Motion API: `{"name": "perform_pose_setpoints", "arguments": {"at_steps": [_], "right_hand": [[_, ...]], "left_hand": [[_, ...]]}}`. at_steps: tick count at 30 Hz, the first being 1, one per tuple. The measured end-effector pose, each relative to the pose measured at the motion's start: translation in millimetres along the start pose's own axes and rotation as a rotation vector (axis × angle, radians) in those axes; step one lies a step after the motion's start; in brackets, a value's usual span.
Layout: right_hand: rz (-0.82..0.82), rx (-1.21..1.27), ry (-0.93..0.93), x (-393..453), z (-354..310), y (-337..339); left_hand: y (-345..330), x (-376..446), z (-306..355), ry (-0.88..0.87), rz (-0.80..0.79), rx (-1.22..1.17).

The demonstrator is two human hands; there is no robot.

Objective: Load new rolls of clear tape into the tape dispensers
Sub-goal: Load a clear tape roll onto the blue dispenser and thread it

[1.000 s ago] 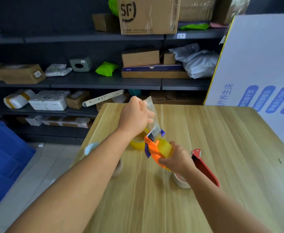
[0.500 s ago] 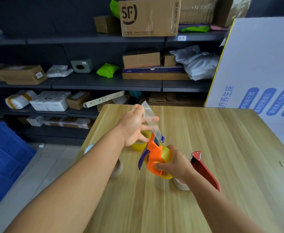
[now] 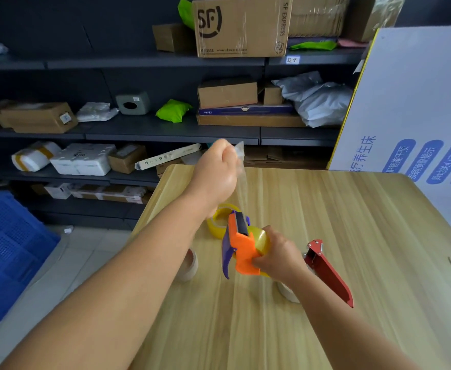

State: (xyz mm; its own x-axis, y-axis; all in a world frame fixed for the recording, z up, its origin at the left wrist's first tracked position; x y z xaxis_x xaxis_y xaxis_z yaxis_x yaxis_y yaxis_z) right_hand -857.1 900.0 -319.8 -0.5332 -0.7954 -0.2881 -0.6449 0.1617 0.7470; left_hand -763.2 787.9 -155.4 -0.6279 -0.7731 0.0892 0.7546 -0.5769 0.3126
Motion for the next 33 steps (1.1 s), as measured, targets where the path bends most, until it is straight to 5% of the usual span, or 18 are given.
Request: {"name": "perform_pose_setpoints", "arguments": {"at_steps": [12,19,27,33], "right_hand": [[0.030,0.249,-0.040,0.1,-2.9,-4.6],[0.218,-0.019,0.003,-10.9,-16.9,3.7],[0.266,0.007,-0.062,-15.5,-7.4,6.4],[0.257,0.008,-0.086,-13.8,-1.2,3.9]], "left_hand": [[-4.8,-6.6,8.7,-0.004,-0.049,-0.045],[2.9,-11.3,7.6,-0.064,0.057,0.159],[9.2,-34.3,-82.1,0.586,0.065,-0.499],[15.2,-37.1,-117.9,0.650,0.126,-0.791]]}}
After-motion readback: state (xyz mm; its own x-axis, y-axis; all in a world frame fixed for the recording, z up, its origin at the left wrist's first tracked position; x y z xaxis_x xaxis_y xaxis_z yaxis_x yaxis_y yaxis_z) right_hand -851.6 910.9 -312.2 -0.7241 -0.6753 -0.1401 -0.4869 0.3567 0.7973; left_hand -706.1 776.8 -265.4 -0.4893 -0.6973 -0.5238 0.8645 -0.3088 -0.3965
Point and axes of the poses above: each hand's wrist, its own x-axis towards the middle knuckle, its own y-axis out of the back of the hand, z = x × y, the point moved 6 cm from there along x, towards the middle knuckle, and after that the axes turned 6 degrees about -z, right-handed, at the moved point
